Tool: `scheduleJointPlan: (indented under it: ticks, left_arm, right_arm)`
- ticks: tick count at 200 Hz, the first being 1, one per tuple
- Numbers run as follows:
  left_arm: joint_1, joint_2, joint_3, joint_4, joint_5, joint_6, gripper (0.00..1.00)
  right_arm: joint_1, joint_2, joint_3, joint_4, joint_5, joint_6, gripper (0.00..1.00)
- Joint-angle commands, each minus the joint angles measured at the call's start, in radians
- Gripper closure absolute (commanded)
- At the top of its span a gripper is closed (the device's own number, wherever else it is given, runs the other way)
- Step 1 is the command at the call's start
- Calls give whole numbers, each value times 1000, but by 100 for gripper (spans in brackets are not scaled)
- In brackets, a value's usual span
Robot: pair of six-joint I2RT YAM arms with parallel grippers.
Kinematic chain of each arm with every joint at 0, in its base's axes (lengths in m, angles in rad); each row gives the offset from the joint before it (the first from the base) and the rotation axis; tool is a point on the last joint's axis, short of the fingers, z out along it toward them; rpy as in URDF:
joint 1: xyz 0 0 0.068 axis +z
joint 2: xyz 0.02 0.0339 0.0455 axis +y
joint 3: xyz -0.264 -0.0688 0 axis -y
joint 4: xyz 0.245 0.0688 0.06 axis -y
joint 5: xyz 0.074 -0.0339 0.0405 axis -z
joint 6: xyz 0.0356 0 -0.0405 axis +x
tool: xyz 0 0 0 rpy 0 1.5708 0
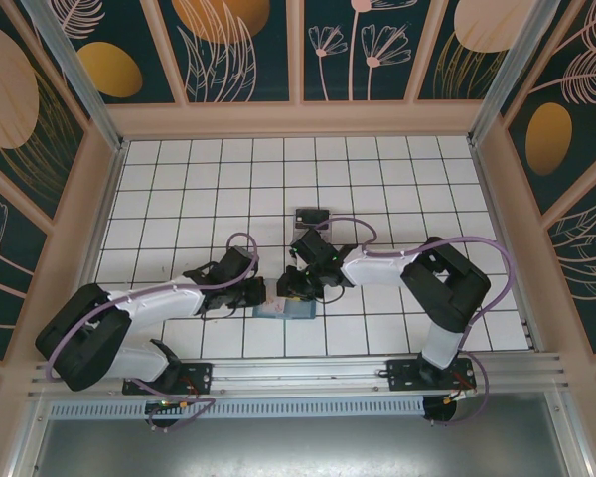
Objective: Take the credit cards out of the card holder
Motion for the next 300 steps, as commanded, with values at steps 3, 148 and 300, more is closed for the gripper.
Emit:
scheduleJointPlan:
  ticks: [3,148,300]
  left_arm:
    - [3,44,-5,-34,32,24,92]
    - [3,73,12,-69,30,46,91]
    - [3,95,26,-121,-15,61,91]
  right_arm:
    - [9,11,-7,31,-14,13,72]
    - [8,-26,-163,329,-62,145,78]
    - [-6,-137,-237,417,-40,164,87]
